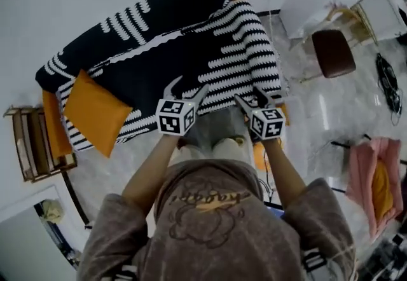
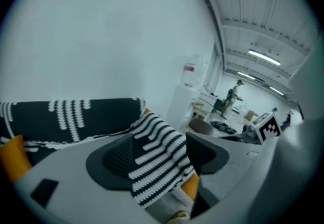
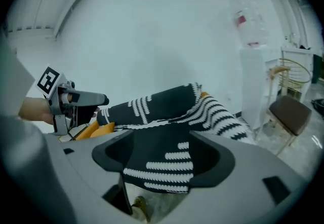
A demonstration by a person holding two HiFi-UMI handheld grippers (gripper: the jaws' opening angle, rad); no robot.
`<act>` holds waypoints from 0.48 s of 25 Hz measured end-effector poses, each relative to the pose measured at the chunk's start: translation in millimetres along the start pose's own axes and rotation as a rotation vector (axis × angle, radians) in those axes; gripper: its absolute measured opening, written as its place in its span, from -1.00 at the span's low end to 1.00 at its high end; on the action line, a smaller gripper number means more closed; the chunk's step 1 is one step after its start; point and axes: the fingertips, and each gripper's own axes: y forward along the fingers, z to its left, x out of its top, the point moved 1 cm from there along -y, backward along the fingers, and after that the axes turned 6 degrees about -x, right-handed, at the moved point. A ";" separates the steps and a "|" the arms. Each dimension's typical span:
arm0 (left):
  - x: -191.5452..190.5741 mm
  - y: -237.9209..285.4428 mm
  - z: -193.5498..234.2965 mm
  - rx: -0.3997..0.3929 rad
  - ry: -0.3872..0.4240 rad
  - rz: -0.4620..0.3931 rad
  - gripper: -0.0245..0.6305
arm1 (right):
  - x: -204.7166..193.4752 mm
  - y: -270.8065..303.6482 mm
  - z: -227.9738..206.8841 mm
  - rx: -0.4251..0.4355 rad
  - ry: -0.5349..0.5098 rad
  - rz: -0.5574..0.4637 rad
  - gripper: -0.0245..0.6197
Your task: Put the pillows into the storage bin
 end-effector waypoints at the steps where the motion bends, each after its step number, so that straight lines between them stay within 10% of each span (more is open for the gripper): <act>1: 0.2 -26.1 30.5 0.033 -0.022 -0.017 0.03 | 7.2 17.2 33.4 0.031 -0.021 0.004 0.11; 12: -66.1 -294.0 284.1 0.367 -0.243 -0.140 0.03 | 26.4 164.2 381.8 0.367 -0.225 0.082 0.10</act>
